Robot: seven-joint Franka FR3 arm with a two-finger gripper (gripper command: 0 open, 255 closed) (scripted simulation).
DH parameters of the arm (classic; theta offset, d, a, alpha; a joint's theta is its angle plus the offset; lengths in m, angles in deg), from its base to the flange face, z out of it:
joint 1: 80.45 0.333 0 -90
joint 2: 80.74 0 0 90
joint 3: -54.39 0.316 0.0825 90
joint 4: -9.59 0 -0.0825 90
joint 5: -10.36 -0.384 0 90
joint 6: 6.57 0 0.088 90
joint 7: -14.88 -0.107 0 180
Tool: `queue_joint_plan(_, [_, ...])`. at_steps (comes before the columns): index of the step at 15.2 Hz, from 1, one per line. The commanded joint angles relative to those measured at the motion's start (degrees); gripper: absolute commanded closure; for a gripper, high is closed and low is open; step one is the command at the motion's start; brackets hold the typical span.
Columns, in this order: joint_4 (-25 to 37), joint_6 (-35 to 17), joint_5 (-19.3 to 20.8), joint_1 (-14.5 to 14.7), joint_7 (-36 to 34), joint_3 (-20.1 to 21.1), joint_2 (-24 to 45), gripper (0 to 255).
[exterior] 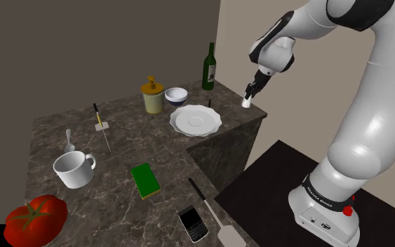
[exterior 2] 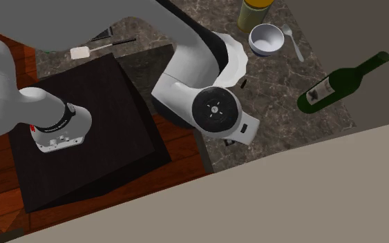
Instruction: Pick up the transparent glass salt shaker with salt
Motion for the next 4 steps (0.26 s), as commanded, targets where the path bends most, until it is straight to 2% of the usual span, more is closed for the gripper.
queue_joint_plan(1, [0.04,0.92,1.57,0.46,-1.41,-0.56,-1.23,255])
queue_joint_plan(4, [0.1,1.5,2.48,0.65,-2.17,-0.86,-1.95,255])
